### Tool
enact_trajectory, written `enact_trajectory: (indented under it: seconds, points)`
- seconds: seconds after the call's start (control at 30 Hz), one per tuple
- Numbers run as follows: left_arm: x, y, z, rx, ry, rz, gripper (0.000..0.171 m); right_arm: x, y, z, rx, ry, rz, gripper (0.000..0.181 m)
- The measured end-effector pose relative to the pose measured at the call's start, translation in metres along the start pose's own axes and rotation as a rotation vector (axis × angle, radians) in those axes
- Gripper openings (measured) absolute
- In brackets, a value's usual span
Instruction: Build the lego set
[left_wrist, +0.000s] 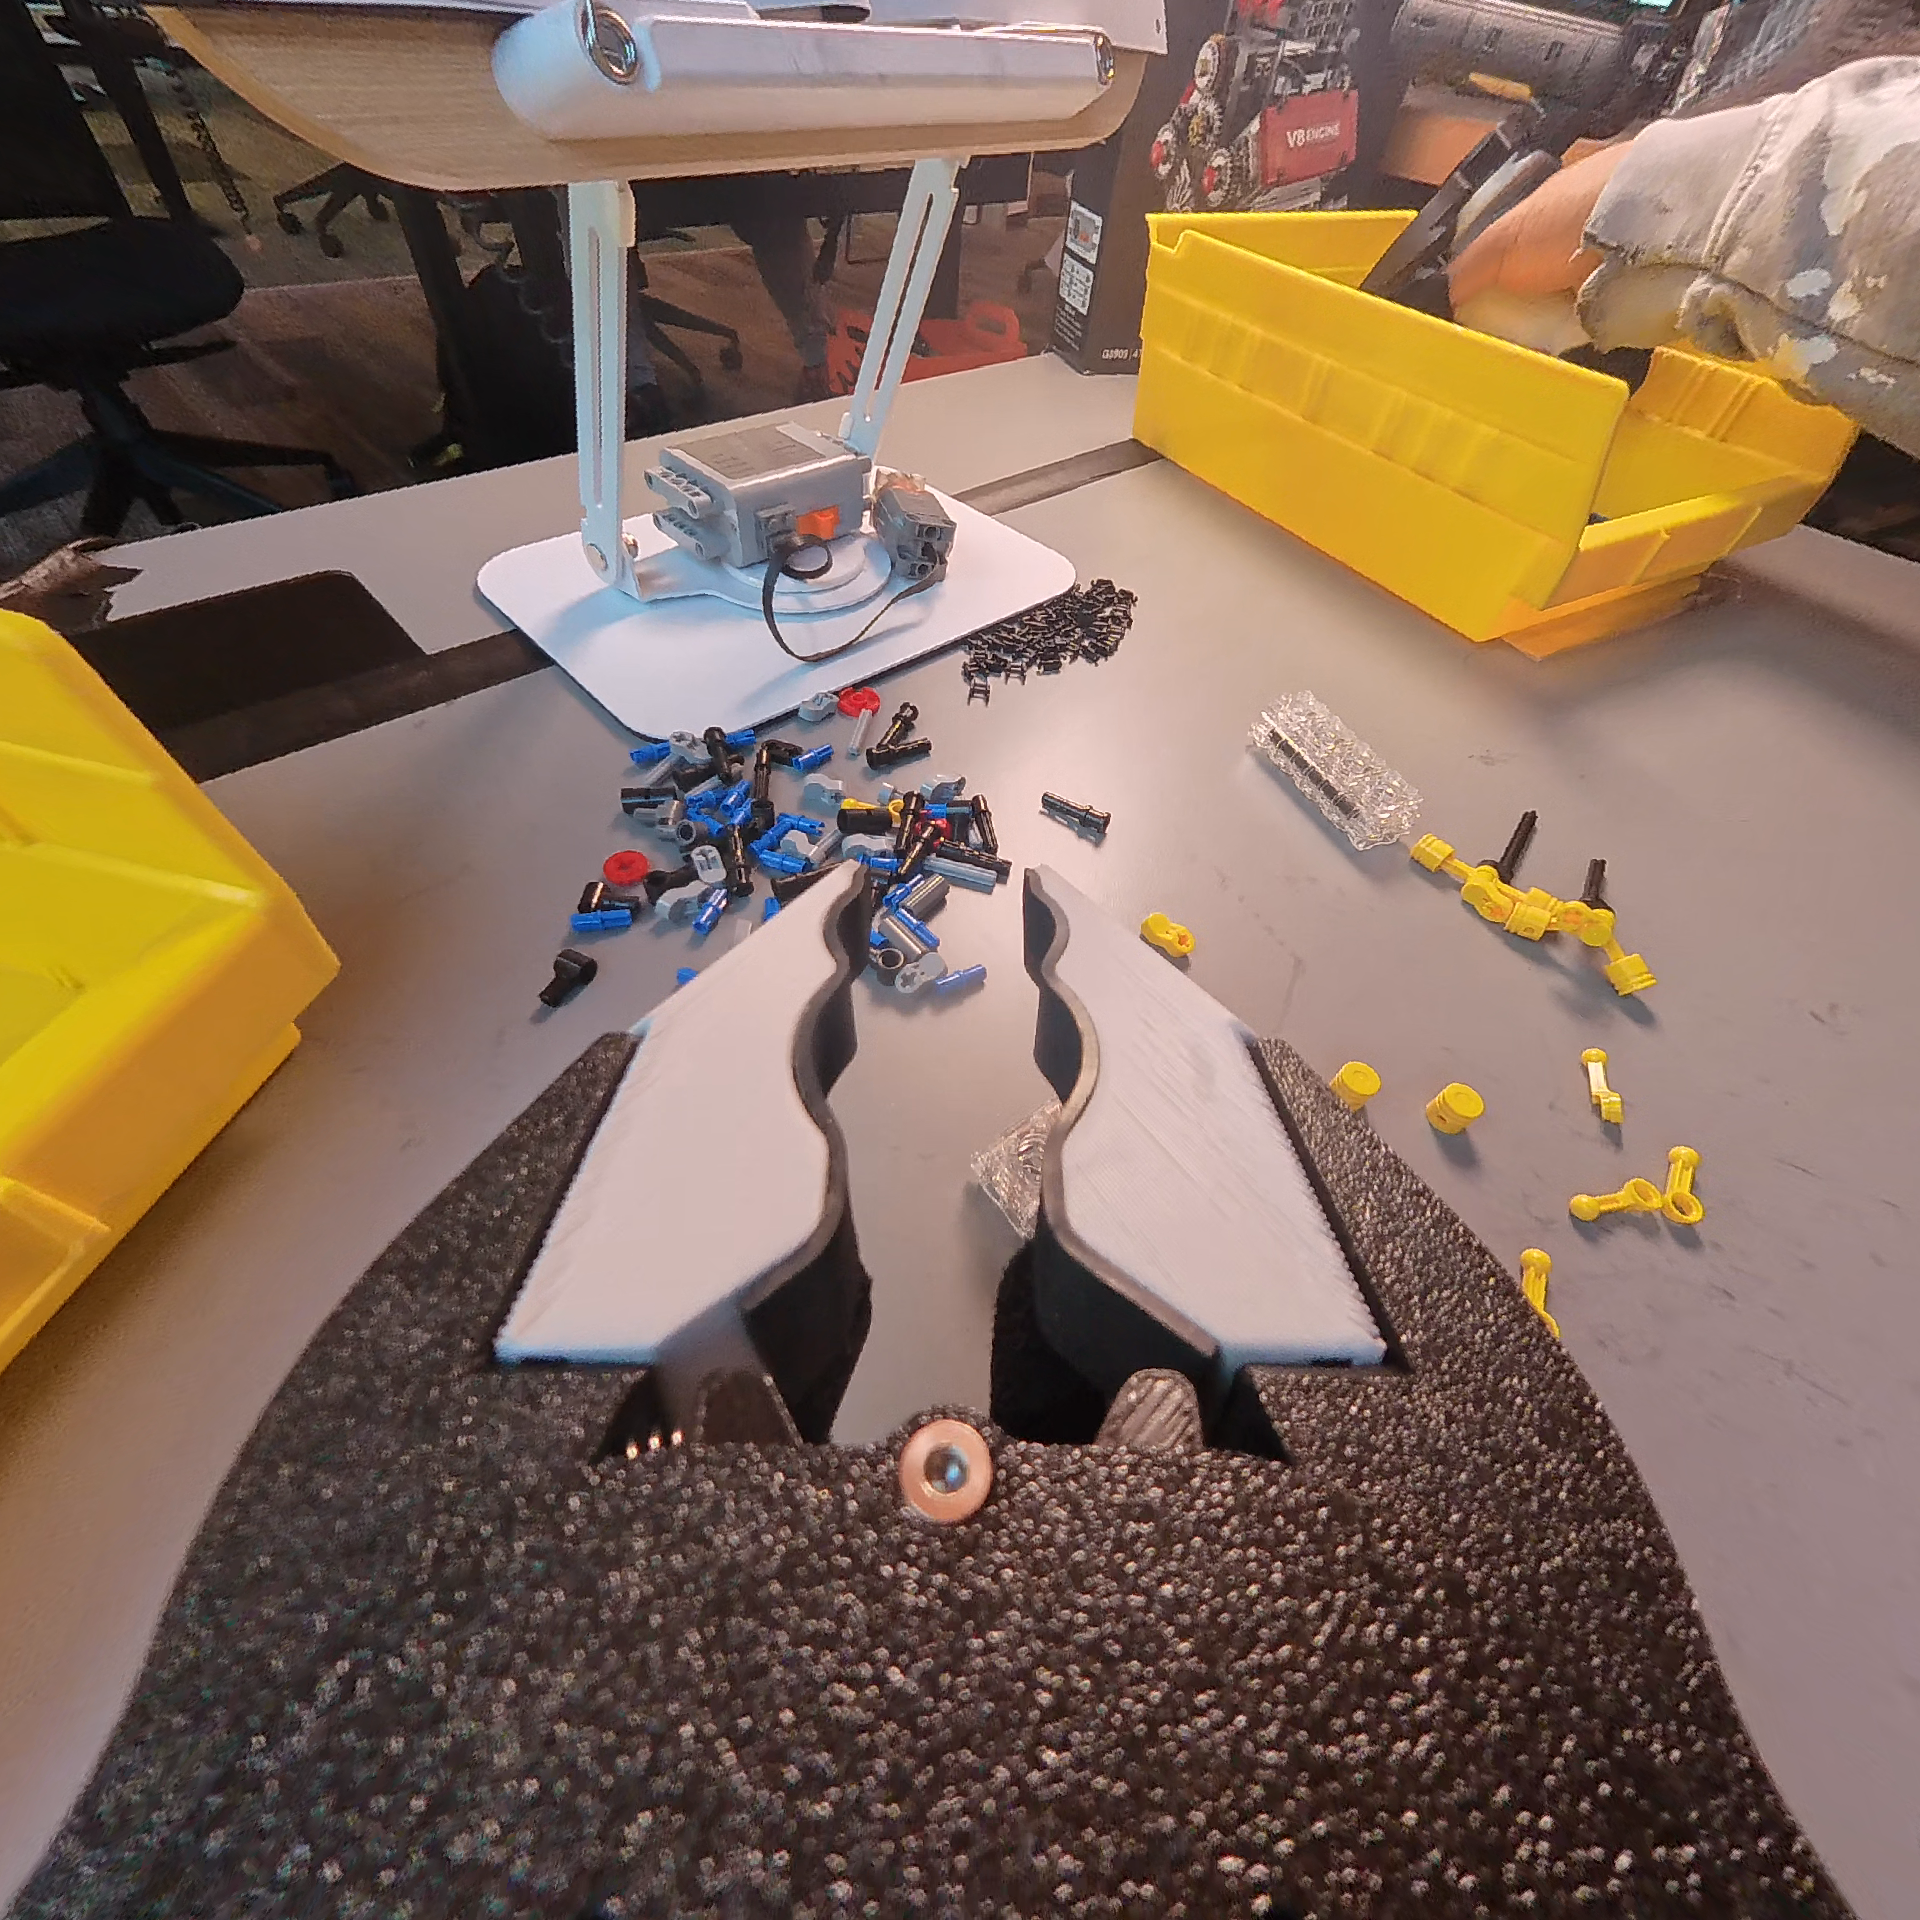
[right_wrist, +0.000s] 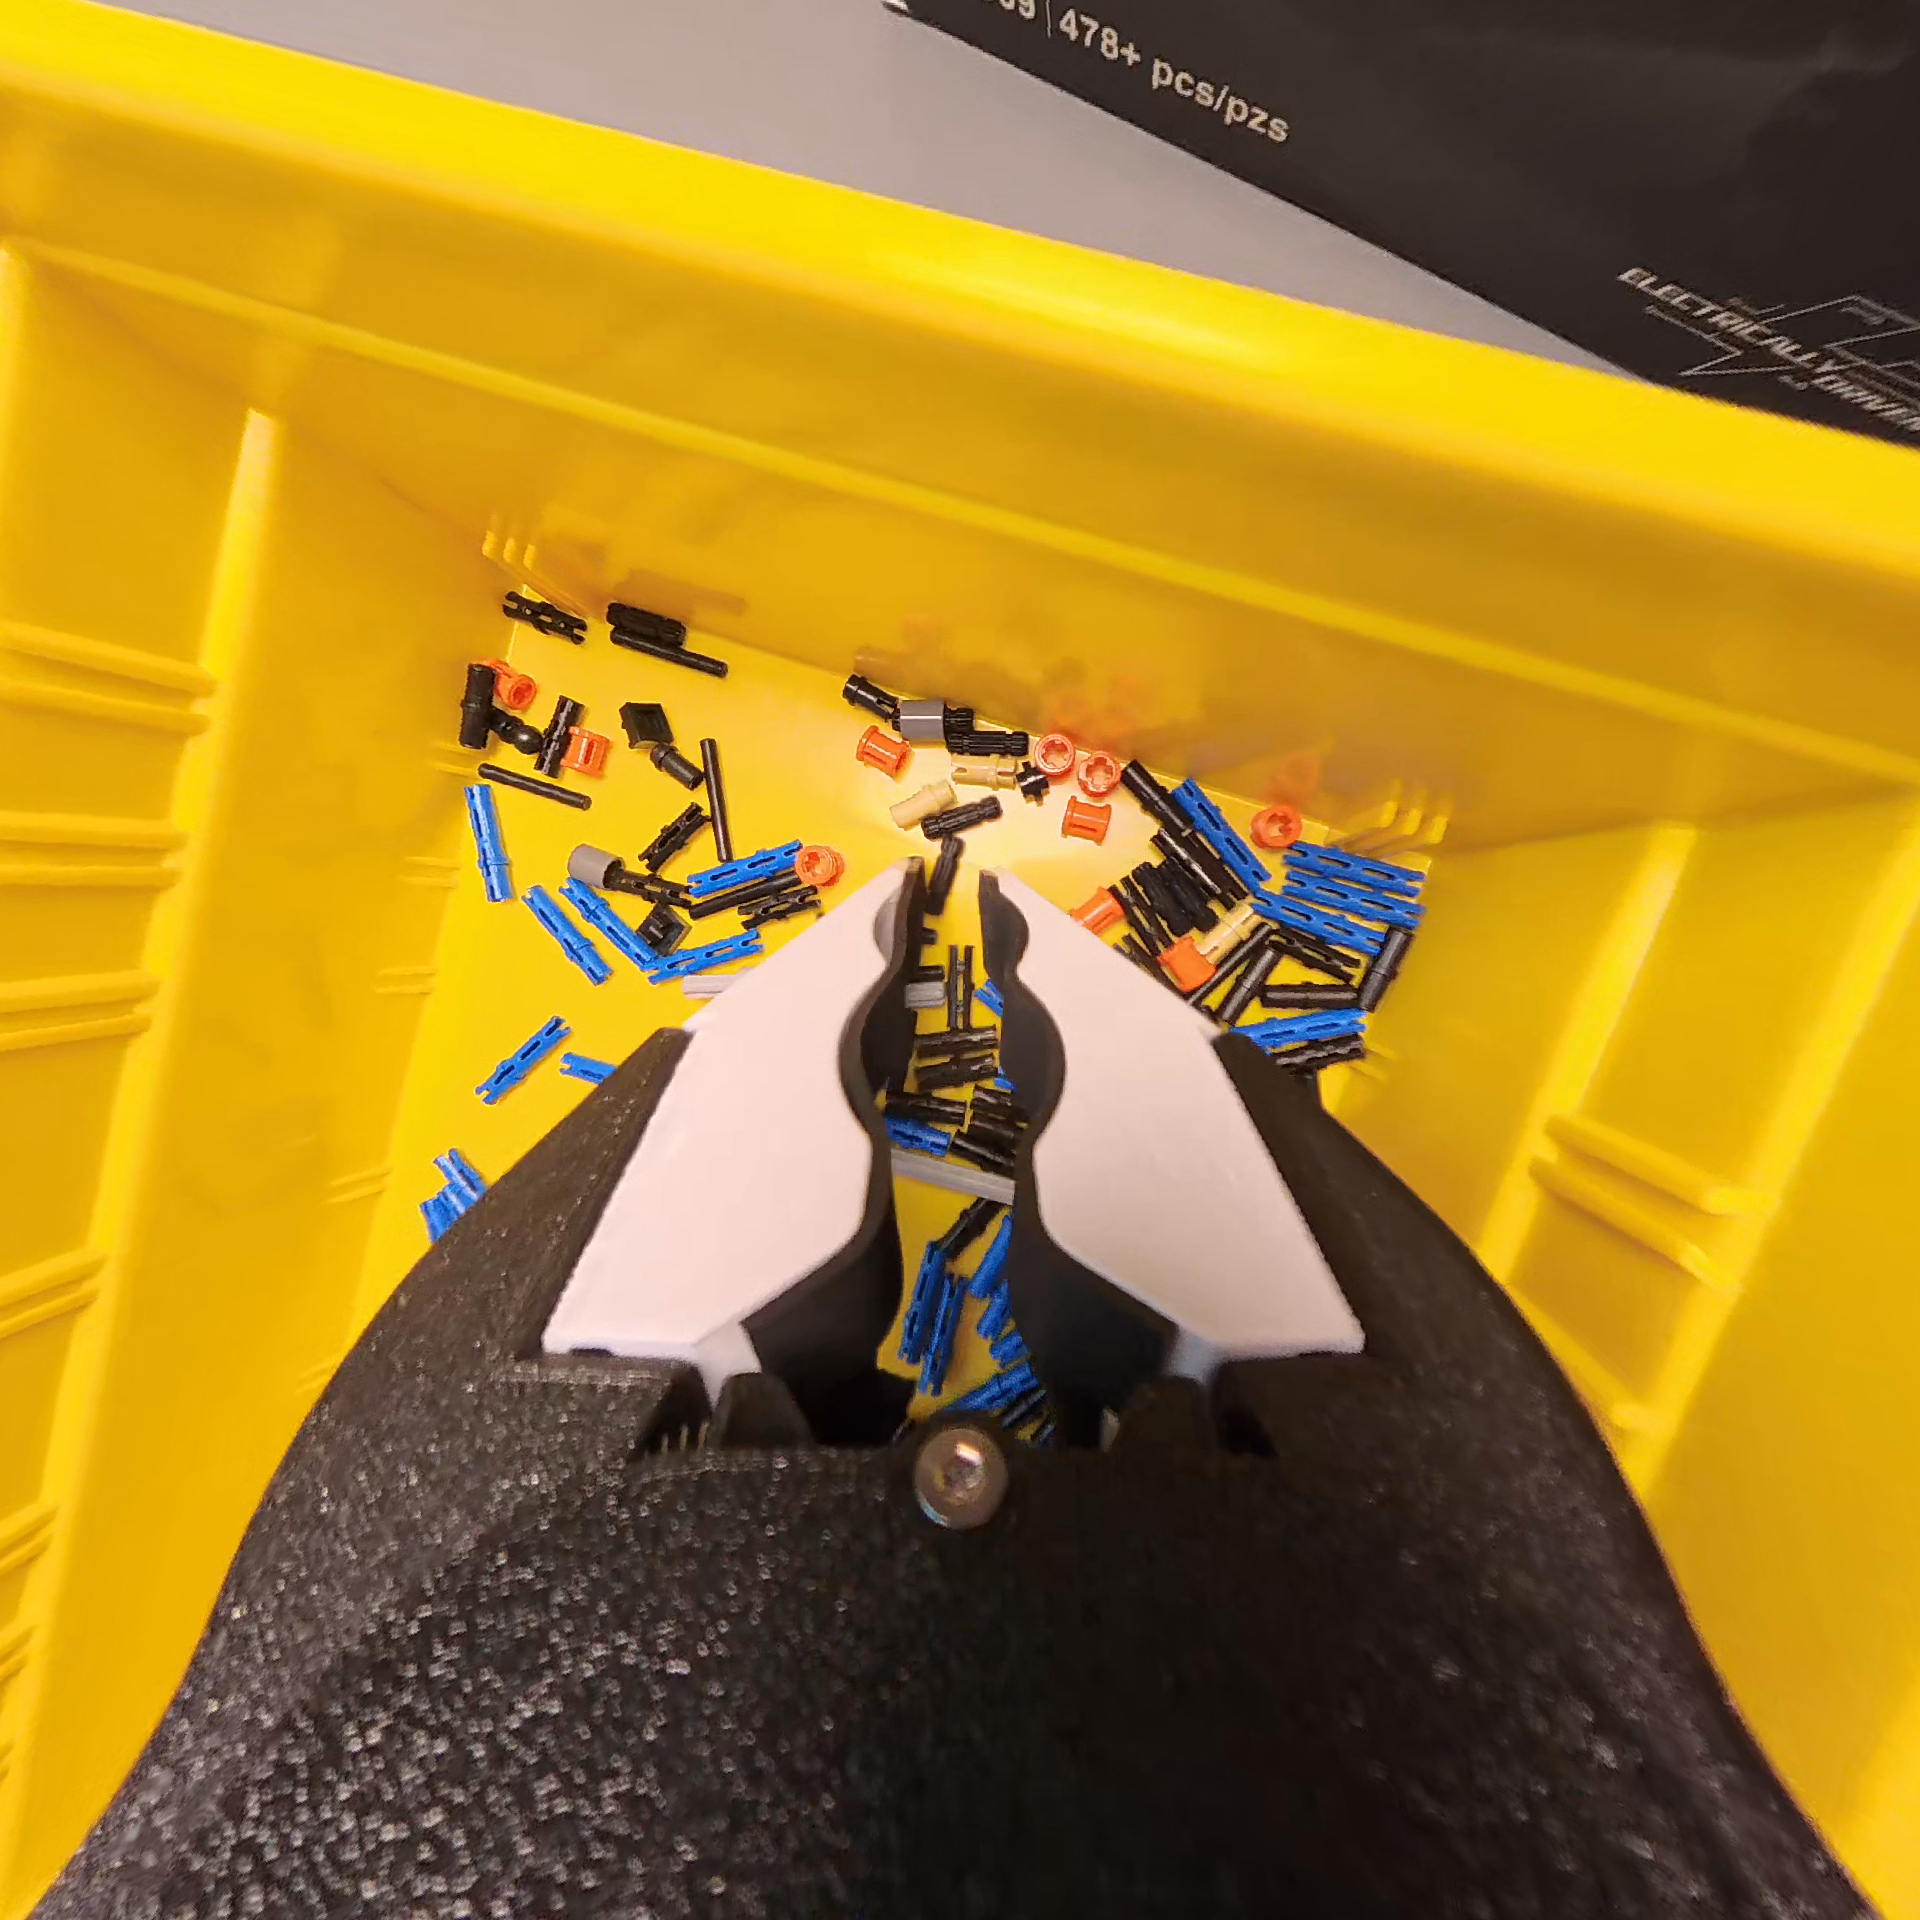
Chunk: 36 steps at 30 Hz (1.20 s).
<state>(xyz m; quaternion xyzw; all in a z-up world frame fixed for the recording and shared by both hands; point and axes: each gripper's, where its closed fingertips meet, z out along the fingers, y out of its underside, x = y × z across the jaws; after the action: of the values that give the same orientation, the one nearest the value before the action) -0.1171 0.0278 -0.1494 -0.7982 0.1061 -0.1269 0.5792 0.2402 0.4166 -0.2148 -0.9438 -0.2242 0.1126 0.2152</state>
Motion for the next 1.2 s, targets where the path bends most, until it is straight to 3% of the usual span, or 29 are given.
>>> enact_trajectory:
  seconds: [0.27,0.33,0.4,0.47,0.57,0.7,0.77,0.87,1.0,1.1,1.2]
  points:
    - [0.000,0.000,0.000,-0.002,0.003,-0.002,0.029,-0.004,-0.007,-0.011,0.046,0.010,-0.105,0.003]
    - [-0.001,-0.001,-0.002,-0.001,-0.002,-0.002,0.029,-0.043,-0.023,-0.045,0.193,-0.118,-0.206,0.003]
    - [-0.003,-0.002,-0.003,0.004,-0.006,-0.010,0.029,-0.099,-0.021,-0.100,0.337,-0.242,-0.374,0.004]
    - [-0.004,-0.002,-0.004,0.005,-0.006,-0.023,0.029,-0.163,0.011,-0.154,0.419,-0.360,-0.589,0.004]
    - [-0.003,-0.002,-0.003,-0.002,-0.007,-0.011,0.029,-0.244,0.102,-0.194,0.392,-0.489,-0.885,0.003]
    - [0.004,-0.007,-0.004,0.002,-0.002,0.020,0.029,-0.287,0.220,-0.158,0.176,-0.537,-1.005,0.004]
    - [0.008,-0.010,-0.006,0.003,-0.002,0.049,0.029,-0.291,0.257,-0.135,0.118,-0.544,-1.030,0.004]
    - [0.013,-0.012,-0.008,-0.005,-0.001,0.097,0.031,-0.297,0.287,-0.120,0.070,-0.555,-1.055,0.004]
    - [0.020,-0.011,-0.008,-0.020,0.010,0.135,0.031,-0.295,0.295,-0.108,0.051,-0.489,-1.105,0.005]
    - [0.022,-0.013,-0.009,-0.023,0.014,0.154,0.032,-0.294,0.285,-0.118,0.072,-0.496,-1.111,0.019]
    - [0.023,-0.013,-0.009,-0.022,0.019,0.156,0.031,-0.290,0.208,-0.170,0.279,-0.490,-0.984,0.019]
